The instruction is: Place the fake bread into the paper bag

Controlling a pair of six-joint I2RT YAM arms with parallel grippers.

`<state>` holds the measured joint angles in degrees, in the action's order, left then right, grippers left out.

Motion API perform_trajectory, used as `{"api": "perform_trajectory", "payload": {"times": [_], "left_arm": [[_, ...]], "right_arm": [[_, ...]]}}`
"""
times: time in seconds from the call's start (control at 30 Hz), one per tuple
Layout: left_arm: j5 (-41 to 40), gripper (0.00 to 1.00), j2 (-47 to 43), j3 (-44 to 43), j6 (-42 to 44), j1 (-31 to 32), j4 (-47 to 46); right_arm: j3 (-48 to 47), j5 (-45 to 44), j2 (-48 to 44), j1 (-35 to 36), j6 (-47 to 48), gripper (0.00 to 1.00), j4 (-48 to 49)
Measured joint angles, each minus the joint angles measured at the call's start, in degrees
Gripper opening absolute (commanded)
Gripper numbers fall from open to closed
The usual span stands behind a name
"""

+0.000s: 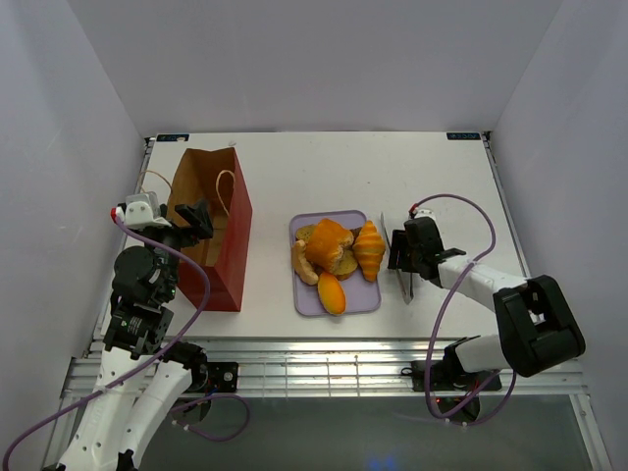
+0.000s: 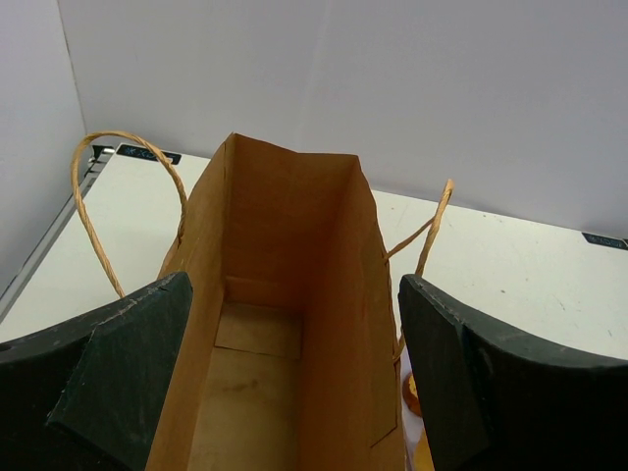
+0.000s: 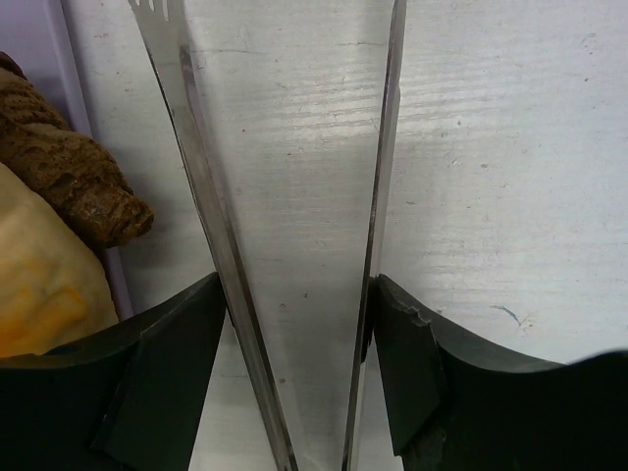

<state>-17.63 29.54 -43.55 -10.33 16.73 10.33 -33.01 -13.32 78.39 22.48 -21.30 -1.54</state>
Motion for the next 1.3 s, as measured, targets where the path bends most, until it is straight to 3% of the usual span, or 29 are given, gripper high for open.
{"api": "perform_trajectory", "payload": {"times": [0.57,1.3], "left_arm": [[-0.24,0.97,0.15,0.00,0.09,0.35,0.00],[-1.46,0.97,-0.26,0.00,0.28,1.16,0.00]], "right_arm": [[0.17,-0.04,-5.75,-0.17,0.04,0.67,-3.39],[-6.91,-2.32,-18.21,-0.35,2.47,0.67,-17.51]]}}
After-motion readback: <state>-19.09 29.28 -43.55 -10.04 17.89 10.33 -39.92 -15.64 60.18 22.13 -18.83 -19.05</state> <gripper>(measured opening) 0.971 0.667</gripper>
